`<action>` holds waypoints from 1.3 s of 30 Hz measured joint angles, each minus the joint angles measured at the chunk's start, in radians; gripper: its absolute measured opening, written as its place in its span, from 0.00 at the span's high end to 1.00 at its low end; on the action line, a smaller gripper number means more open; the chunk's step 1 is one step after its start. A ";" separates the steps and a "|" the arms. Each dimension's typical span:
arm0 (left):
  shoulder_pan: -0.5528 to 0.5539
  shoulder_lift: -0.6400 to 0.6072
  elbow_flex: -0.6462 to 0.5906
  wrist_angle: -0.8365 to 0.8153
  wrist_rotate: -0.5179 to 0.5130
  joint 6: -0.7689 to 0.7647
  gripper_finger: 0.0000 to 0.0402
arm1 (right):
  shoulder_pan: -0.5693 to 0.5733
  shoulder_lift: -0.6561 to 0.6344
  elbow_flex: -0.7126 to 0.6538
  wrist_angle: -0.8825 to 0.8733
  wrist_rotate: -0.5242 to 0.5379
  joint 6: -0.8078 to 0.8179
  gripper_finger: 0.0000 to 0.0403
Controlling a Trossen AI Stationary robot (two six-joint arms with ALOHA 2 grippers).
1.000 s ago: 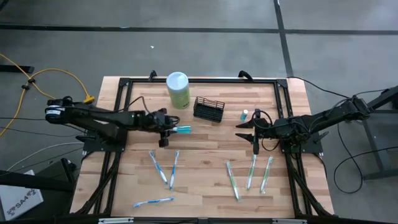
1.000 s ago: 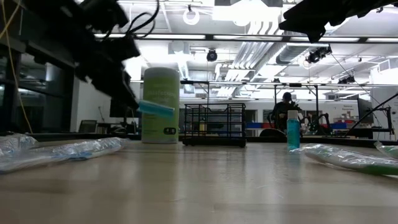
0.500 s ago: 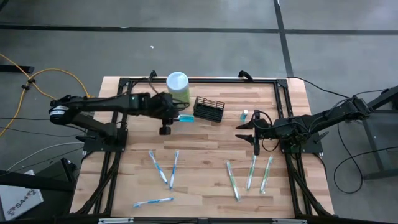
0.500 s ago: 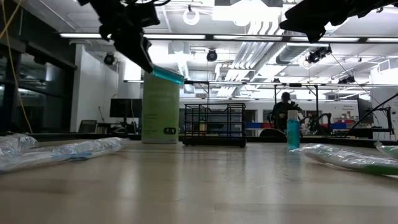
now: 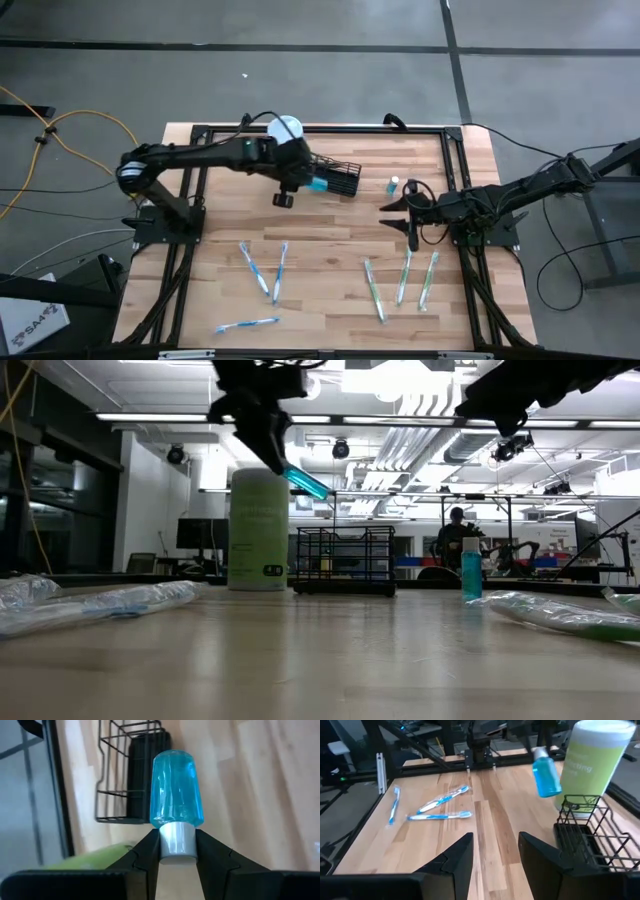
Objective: Pick & Place toothbrushing station
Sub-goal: Put the left mouthwash into the mesh organizer
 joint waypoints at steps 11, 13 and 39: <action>-0.065 0.113 0.096 0.010 -0.254 0.328 0.76 | 0.000 0.000 0.000 -0.025 -0.039 0.026 0.63; -0.080 0.112 0.096 0.052 -0.292 0.397 0.76 | 0.000 0.000 0.000 -0.027 -0.053 0.025 0.63; -0.088 0.206 0.095 0.196 -0.491 0.784 0.76 | 0.000 0.176 0.000 -0.014 -0.068 0.052 0.63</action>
